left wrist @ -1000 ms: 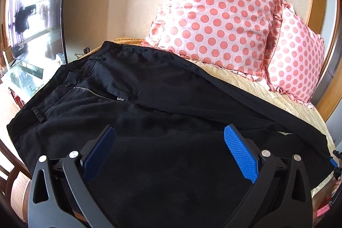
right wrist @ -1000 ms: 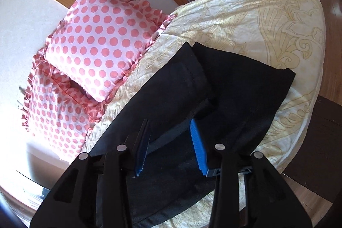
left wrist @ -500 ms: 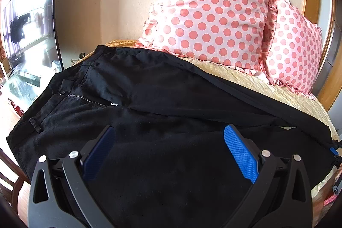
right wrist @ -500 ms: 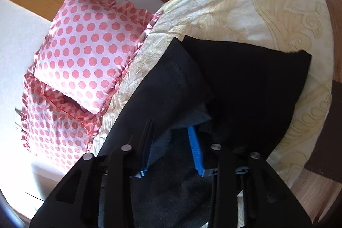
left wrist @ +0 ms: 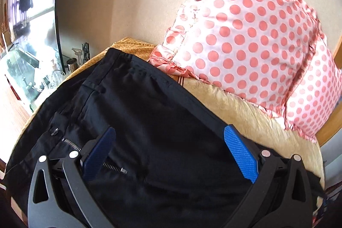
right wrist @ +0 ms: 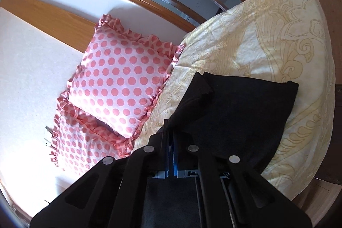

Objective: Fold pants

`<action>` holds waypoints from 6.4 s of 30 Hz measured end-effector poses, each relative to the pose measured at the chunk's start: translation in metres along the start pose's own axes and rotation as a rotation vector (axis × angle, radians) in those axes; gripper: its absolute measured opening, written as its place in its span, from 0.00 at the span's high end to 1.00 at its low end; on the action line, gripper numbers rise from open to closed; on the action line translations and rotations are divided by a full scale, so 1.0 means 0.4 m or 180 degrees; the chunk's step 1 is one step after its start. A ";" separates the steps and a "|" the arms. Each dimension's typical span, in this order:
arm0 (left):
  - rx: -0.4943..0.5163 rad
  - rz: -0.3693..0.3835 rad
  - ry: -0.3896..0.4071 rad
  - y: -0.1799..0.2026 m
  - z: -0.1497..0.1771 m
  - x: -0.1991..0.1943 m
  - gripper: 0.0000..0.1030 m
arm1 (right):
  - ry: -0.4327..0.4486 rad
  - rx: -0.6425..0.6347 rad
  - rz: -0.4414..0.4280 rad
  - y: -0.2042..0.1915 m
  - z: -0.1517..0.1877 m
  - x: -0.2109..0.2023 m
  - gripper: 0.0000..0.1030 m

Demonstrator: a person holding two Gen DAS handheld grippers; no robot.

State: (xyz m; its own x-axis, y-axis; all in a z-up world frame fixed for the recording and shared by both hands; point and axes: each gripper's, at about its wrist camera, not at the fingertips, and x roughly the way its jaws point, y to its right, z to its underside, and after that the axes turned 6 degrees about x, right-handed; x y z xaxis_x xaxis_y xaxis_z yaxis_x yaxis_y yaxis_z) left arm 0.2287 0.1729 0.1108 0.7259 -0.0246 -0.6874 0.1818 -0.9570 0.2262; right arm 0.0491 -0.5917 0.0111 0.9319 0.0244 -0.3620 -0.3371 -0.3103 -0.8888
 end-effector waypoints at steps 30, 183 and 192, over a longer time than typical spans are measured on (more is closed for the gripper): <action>-0.0941 0.0014 -0.0352 -0.195 -0.151 0.089 0.97 | -0.0054 -0.0431 0.0057 -0.050 -0.037 0.032 0.97; 0.1028 0.0830 -0.0074 0.205 0.574 -0.242 0.14 | -0.3198 -0.4698 -0.1367 -0.285 0.698 -0.019 1.00; 0.1028 0.0873 -0.0065 0.186 0.572 -0.232 0.14 | -0.2856 -0.4840 -0.1689 -0.431 0.750 -0.012 0.68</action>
State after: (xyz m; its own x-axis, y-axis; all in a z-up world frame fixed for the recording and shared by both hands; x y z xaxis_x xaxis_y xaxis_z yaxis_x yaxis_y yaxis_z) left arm 0.0231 0.0381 0.0335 0.7046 -0.2935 -0.6461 -0.2358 -0.9556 0.1769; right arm 0.0624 -0.2532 0.0818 0.3720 0.6742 -0.6380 0.8052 -0.5764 -0.1395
